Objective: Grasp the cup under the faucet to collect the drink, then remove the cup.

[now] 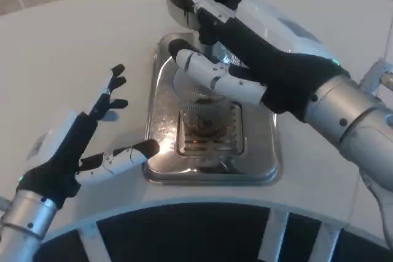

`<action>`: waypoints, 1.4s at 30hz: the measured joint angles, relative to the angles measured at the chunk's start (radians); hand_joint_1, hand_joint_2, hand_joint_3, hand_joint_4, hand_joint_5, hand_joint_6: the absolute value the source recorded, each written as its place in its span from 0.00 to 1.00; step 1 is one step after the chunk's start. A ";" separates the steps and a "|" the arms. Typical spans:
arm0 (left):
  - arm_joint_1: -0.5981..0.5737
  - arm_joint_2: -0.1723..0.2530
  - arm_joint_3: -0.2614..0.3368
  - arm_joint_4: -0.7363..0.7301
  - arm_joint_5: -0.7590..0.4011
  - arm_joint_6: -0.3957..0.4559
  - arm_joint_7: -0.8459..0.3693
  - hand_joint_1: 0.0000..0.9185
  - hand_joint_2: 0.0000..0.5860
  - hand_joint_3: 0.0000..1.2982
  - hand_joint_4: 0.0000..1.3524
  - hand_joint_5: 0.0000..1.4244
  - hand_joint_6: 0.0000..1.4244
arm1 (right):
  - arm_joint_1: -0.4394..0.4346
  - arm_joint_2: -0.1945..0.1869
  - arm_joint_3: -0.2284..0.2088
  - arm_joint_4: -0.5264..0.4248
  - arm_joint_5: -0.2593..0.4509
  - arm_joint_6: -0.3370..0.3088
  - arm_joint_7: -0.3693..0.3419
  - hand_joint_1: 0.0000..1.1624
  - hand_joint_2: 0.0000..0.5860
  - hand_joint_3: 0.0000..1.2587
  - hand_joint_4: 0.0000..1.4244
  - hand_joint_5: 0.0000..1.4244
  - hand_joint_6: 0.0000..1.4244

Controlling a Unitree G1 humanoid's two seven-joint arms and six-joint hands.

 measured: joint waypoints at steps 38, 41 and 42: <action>-0.233 -0.033 -0.116 0.301 0.073 -0.034 0.087 0.24 0.06 0.00 0.00 0.17 0.21 | 0.000 0.006 -0.012 0.006 -0.011 -0.001 0.004 0.00 0.81 0.00 0.00 0.00 0.00; -0.254 -0.037 -0.124 0.326 0.075 -0.034 0.092 0.24 0.07 0.00 0.00 0.17 0.21 | -0.001 0.006 -0.012 0.011 -0.011 -0.005 0.004 0.00 0.81 0.00 0.00 0.00 0.00; -0.264 -0.039 -0.129 0.338 0.076 -0.034 0.094 0.24 0.07 0.00 0.00 0.17 0.21 | -0.002 0.006 -0.012 0.013 -0.011 -0.007 0.003 0.00 0.81 0.00 0.00 0.00 0.00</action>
